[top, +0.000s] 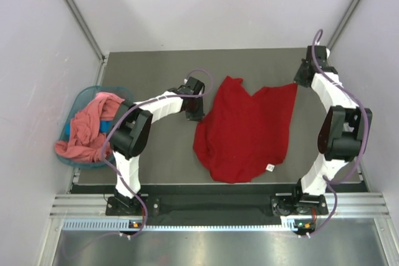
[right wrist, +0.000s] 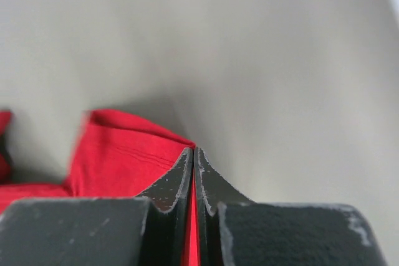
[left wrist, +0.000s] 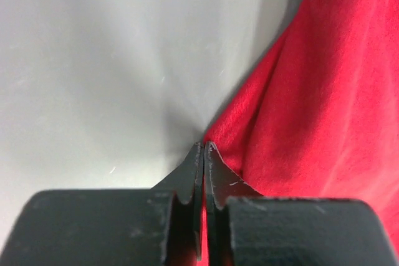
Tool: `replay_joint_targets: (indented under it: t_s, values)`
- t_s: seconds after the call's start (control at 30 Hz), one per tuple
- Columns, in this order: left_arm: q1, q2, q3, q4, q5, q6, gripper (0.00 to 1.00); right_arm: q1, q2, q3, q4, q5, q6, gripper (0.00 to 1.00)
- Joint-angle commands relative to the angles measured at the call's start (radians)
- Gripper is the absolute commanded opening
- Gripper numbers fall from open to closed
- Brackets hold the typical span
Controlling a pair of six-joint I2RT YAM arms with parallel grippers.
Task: Fold and stack the t-shirts
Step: Flatten the tshirt out
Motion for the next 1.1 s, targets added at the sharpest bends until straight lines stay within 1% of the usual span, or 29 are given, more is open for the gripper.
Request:
replay_joint_targets:
  t_s: [0.0,0.13,0.17,0.23,0.27,0.3,0.43,0.5,0.53,0.57,0.6,0.63,0.67,0.7,0.73,0.77,0.8,0.83,0.87,0.93,0.97,1.0,1.03,1.07]
  values:
    - [0.0,-0.108,-0.039,-0.065,-0.109,-0.025,0.0,0.009,-0.09,0.035,-0.062,0.114,-0.011,0.0]
    - [-0.002,-0.242,-0.12,-0.122,-0.187,-0.054,0.0,0.004,-0.115,-0.006,-0.125,0.186,-0.009,0.0]
    - [-0.005,-0.322,-0.182,-0.124,-0.216,-0.063,0.0,0.002,-0.129,-0.015,-0.143,0.199,-0.011,0.0]
    - [-0.014,-0.409,-0.244,-0.131,-0.239,-0.095,0.0,-0.005,-0.15,-0.057,-0.142,0.229,-0.009,0.0]
    - [-0.017,-0.491,-0.297,-0.136,-0.256,-0.107,0.0,-0.01,-0.175,-0.071,-0.139,0.234,-0.008,0.0]
    - [-0.025,-0.528,-0.321,-0.15,-0.262,-0.132,0.0,-0.017,-0.184,-0.083,-0.134,0.237,-0.009,0.0]
    - [-0.056,-0.696,-0.407,-0.185,-0.25,-0.18,0.0,-0.03,-0.213,-0.112,-0.099,0.214,-0.018,0.0]
    - [-0.075,-0.73,-0.446,-0.193,-0.203,-0.21,0.0,-0.03,-0.219,-0.117,-0.082,0.171,-0.021,0.0]
    - [-0.085,-0.754,-0.459,-0.196,-0.187,-0.222,0.04,-0.03,-0.224,-0.117,-0.076,0.15,-0.028,0.0]
    - [-0.109,-0.763,-0.479,-0.191,-0.168,-0.245,0.12,-0.03,-0.233,-0.123,-0.064,0.098,-0.032,0.0]
    - [-0.117,-0.771,-0.486,-0.188,-0.139,-0.253,0.28,-0.03,-0.239,-0.137,-0.056,0.075,-0.034,0.0]
    - [-0.118,-0.78,-0.493,-0.168,-0.126,-0.25,0.4,-0.03,-0.25,-0.144,-0.042,0.052,-0.035,0.0]
    - [-0.118,-0.779,-0.482,-0.167,-0.15,-0.217,0.48,-0.03,-0.255,-0.154,-0.036,0.007,-0.04,0.0]
    - [-0.117,-0.777,-0.465,-0.162,-0.195,-0.194,0.58,-0.03,-0.261,-0.17,-0.033,-0.005,-0.04,0.0]
    - [-0.103,-0.761,-0.409,-0.162,-0.268,-0.166,0.61,-0.03,-0.265,-0.18,-0.027,-0.014,-0.04,0.0]
    - [-0.052,-0.745,-0.379,-0.141,-0.27,-0.104,0.61,-0.03,-0.27,-0.186,-0.027,-0.028,-0.037,0.0]
    - [-0.015,-0.727,-0.349,-0.113,-0.244,-0.077,0.62,-0.03,-0.273,-0.198,-0.027,-0.036,-0.034,0.0]
    - [0.021,-0.68,-0.298,-0.084,-0.171,-0.057,0.61,-0.03,-0.275,-0.206,-0.025,-0.044,-0.031,0.0]
    - [0.073,-0.653,-0.274,0.003,-0.122,-0.027,0.62,-0.03,-0.282,-0.212,-0.018,-0.062,-0.028,0.0]
    - [0.089,-0.568,-0.212,0.095,-0.042,0.006,0.62,-0.028,-0.292,-0.233,-0.011,-0.079,-0.018,0.0]
    - [0.089,-0.537,-0.195,0.179,0.028,0.033,0.62,-0.028,-0.301,-0.241,-0.002,-0.096,-0.018,0.0]
    - [0.089,-0.505,-0.18,0.224,0.061,0.037,0.62,-0.027,-0.305,-0.252,-0.001,-0.1,-0.012,0.0]
    - [0.09,-0.444,-0.154,0.256,0.133,0.038,0.62,-0.025,-0.313,-0.255,0.001,-0.103,-0.009,0.0]
    - [0.089,-0.408,-0.14,0.284,0.161,0.04,0.62,-0.024,-0.316,-0.258,0.002,-0.116,-0.009,0.0]
